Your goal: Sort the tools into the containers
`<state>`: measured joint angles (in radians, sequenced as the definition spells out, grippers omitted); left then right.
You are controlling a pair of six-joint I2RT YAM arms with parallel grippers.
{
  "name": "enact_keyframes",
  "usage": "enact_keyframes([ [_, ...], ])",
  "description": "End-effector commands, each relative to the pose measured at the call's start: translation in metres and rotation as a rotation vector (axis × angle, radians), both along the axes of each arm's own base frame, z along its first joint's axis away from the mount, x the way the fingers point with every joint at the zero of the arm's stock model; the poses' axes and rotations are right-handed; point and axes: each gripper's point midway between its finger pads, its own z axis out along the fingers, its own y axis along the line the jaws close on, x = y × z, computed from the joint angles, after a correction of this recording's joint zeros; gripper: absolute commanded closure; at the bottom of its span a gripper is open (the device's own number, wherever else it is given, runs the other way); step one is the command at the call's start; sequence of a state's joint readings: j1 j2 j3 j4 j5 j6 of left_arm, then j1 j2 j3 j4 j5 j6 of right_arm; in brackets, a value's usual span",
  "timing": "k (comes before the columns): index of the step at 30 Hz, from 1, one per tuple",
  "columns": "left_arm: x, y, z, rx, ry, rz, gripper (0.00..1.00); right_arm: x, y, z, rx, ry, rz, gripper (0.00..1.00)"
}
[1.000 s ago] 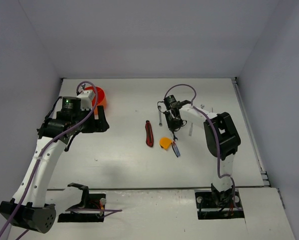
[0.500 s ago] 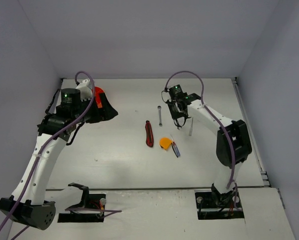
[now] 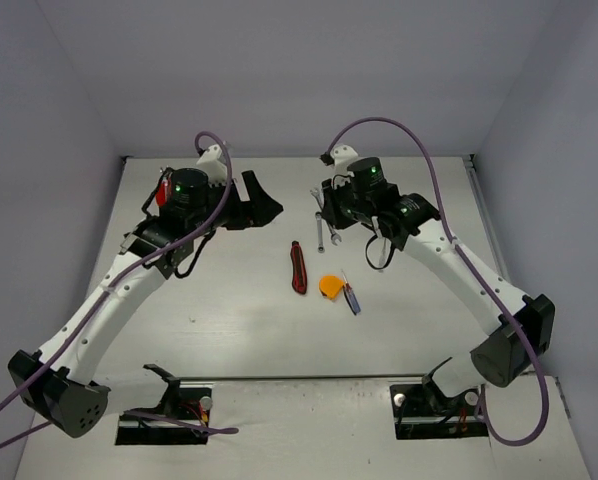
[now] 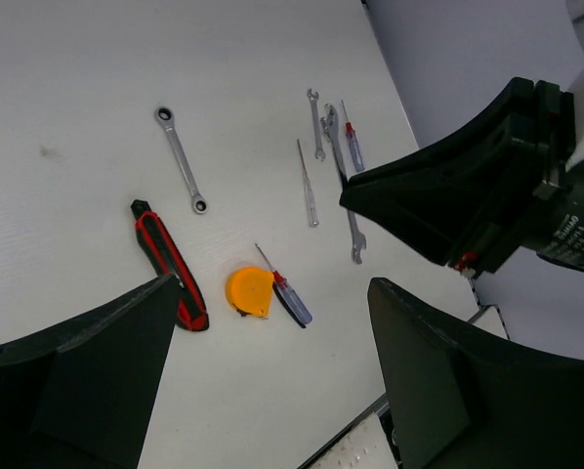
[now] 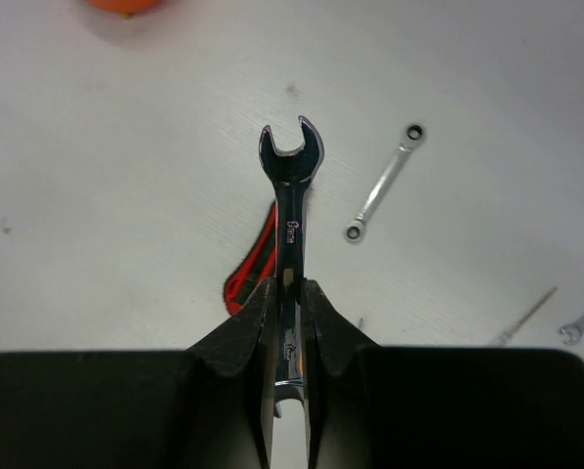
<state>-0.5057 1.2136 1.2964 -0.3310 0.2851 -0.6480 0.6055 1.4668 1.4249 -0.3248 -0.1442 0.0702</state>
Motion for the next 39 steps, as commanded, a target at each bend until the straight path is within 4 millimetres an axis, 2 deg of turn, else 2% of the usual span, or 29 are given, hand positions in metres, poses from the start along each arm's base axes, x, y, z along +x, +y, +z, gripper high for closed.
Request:
enact_keyframes([
  [1,0.016,-0.02,0.05,-0.064,-0.178,0.024,0.25,-0.017,0.026,0.05,0.169,-0.094,0.088,1.0],
  [6,0.027,-0.032,0.042,-0.036,-0.172,0.055,0.26,-0.025,0.033,0.062,0.222,-0.113,0.118,1.0],
  [18,0.042,-0.06,0.048,-0.093,-0.21,0.054,0.37,-0.033,0.036,0.062,0.245,-0.108,0.141,1.0],
  [22,0.044,-0.068,0.044,-0.095,-0.196,0.047,0.42,-0.033,0.037,0.061,0.246,-0.11,0.148,1.0],
  [27,0.045,-0.076,0.028,-0.098,-0.152,0.036,0.55,-0.032,0.039,0.057,0.241,-0.102,0.152,1.0],
  [28,0.045,-0.077,0.028,-0.102,-0.151,0.034,0.55,-0.032,0.039,0.057,0.242,-0.104,0.154,1.0],
  [33,0.044,-0.079,0.024,-0.107,-0.139,0.032,0.8,-0.031,0.039,0.056,0.238,-0.108,0.154,1.0],
  [34,0.044,-0.079,0.024,-0.107,-0.141,0.033,0.89,-0.03,0.04,0.055,0.237,-0.108,0.156,1.0],
  [36,0.044,-0.078,0.025,-0.105,-0.144,0.035,0.97,-0.03,0.04,0.055,0.236,-0.109,0.155,1.0],
  [39,0.044,-0.077,0.025,-0.089,-0.153,0.028,1.0,-0.027,0.038,0.056,0.234,-0.115,0.14,0.99],
])
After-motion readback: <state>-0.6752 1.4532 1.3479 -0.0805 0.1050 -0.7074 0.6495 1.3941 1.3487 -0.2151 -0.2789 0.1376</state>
